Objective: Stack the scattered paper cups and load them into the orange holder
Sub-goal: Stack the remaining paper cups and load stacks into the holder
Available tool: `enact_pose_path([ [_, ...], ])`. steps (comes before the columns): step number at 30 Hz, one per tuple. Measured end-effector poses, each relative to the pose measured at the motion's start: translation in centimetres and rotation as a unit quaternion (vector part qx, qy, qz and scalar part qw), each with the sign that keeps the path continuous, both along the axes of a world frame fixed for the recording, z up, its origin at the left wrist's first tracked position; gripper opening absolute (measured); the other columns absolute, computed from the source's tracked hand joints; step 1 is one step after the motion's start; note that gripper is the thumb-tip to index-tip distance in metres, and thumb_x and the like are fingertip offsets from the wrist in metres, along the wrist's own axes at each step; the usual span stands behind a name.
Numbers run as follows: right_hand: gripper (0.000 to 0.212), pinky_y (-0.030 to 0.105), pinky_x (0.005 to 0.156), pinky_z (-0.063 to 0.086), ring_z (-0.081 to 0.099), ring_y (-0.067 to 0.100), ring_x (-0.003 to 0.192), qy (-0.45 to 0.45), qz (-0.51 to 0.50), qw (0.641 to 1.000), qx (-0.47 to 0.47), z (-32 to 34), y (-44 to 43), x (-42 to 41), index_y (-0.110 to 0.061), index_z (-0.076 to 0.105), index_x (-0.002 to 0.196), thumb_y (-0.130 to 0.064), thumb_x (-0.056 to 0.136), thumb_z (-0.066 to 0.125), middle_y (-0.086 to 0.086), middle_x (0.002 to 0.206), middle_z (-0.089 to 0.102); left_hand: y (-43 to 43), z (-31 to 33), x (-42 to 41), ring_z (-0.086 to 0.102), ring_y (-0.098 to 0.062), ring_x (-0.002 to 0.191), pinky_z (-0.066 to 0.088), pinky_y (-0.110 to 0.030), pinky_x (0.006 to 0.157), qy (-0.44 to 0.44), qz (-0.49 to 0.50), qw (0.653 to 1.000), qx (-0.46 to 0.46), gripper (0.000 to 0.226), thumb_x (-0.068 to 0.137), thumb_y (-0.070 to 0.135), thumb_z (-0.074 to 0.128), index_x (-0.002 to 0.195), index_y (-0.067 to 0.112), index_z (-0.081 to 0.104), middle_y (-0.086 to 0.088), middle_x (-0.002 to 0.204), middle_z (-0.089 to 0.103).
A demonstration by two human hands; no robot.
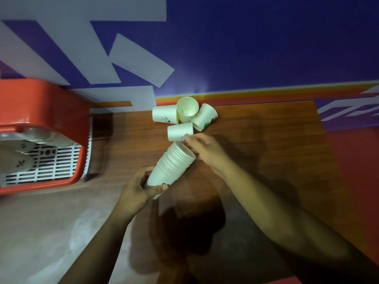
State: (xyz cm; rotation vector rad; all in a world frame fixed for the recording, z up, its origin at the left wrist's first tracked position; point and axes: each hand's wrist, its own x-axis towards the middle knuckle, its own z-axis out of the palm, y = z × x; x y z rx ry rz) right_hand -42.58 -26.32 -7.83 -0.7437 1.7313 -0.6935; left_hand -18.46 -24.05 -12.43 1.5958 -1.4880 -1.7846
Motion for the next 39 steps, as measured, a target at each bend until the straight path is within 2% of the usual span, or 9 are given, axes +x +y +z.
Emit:
enact_pose_path([
  [2,0.036,0.043,0.09,0.056,0.066,0.022,0.102,0.046,-0.071,0.996,0.018,-1.5,-1.5,0.1,-0.015,0.06,0.115,-0.042,0.092,0.064,0.003,0.11,0.067,0.1,-0.1,1.0,0.068,-0.012,0.113,0.055,-0.02,0.082,0.003,0.016,1.0,0.008,0.056,0.08,0.017,0.088,0.129,0.025,0.061,0.005,0.124,0.071],
  [11,0.025,0.035,0.09,0.052,0.063,0.03,0.11,0.24,-0.062,0.968,0.025,-5.4,-3.9,1.1,-0.002,0.07,0.111,-0.017,0.092,0.065,0.015,0.119,0.067,0.2,-0.8,6.0,0.069,-0.011,0.111,0.056,-0.011,0.073,-0.014,0.033,0.999,0.0,0.057,0.08,0.023,0.088,0.13,0.023,0.063,0.005,0.122,0.073],
  [18,0.012,0.023,0.07,0.044,0.06,0.006,0.08,0.15,-0.087,0.983,-0.061,-2.0,-0.7,3.5,-0.003,0.072,0.081,-0.014,0.086,0.071,0.001,0.088,0.066,-0.3,-1.5,9.0,0.07,-0.01,0.112,0.053,-0.02,0.083,-0.027,0.034,0.999,-0.007,0.053,0.08,0.02,0.088,0.128,0.026,0.066,0.007,0.121,0.074],
  [21,0.01,0.012,0.073,0.039,0.054,0.002,0.101,0.127,-0.06,0.987,-0.077,-0.6,0.6,4.2,-0.008,0.072,0.079,-0.015,0.085,0.073,-0.006,0.115,0.056,-0.8,-1.5,10.0,0.067,-0.01,0.112,0.054,-0.023,0.086,-0.049,0.011,0.998,-0.024,0.056,0.079,0.023,0.089,0.129,0.026,0.064,0.008,0.122,0.072],
  [25,0.012,0.019,0.077,0.042,0.056,0.008,0.113,0.09,0.004,0.993,-0.08,0.4,1.2,4.9,-0.006,0.067,0.075,-0.012,0.084,0.07,-0.004,0.13,0.056,-1.6,-0.9,10.7,0.065,-0.007,0.114,0.054,-0.028,0.092,-0.075,-0.04,0.994,-0.069,0.061,0.075,0.021,0.092,0.129,0.026,0.063,0.011,0.122,0.07],
  [29,0.014,0.032,0.073,0.043,0.059,0.014,0.083,0.045,0.057,0.995,-0.066,1.7,0.9,5.4,-0.015,0.065,0.071,-0.017,0.084,0.071,0.008,0.092,0.065,-2.2,-0.2,10.8,0.063,-0.004,0.114,0.051,-0.024,0.09,-0.07,-0.055,0.993,-0.075,0.062,0.075,0.014,0.091,0.128,0.028,0.062,0.013,0.122,0.068],
  [31,0.005,0.031,0.08,0.049,0.063,0.009,0.089,0.013,0.085,0.995,-0.054,2.1,0.7,5.8,-0.02,0.07,0.085,-0.022,0.084,0.075,-0.001,0.095,0.069,-2.3,-0.1,10.9,0.063,-0.007,0.117,0.05,-0.022,0.089,-0.051,-0.059,0.994,-0.071,0.062,0.075,0.014,0.091,0.127,0.031,0.061,0.012,0.124,0.068],
  [34,0.05,0.029,0.092,0.053,0.064,0.007,0.109,-0.028,0.112,0.993,-0.034,2.1,0.3,6.9,-0.034,0.059,0.124,-0.036,0.078,0.08,-0.008,0.117,0.069,-2.3,0.0,10.7,0.063,-0.009,0.118,0.05,-0.02,0.089,-0.031,-0.066,0.995,-0.072,0.061,0.076,0.014,0.091,0.125,0.034,0.061,0.012,0.125,0.068],
  [39,0.066,0.029,0.096,0.05,0.061,0.003,0.113,-0.017,0.117,0.992,-0.03,1.7,0.0,9.1,-0.032,0.048,0.138,-0.042,0.08,0.078,-0.011,0.127,0.065,-1.9,-0.8,10.7,0.064,-0.013,0.121,0.054,-0.023,0.093,-0.012,-0.048,0.997,-0.066,0.064,0.075,0.014,0.092,0.128,0.032,0.061,0.01,0.127,0.068],
])
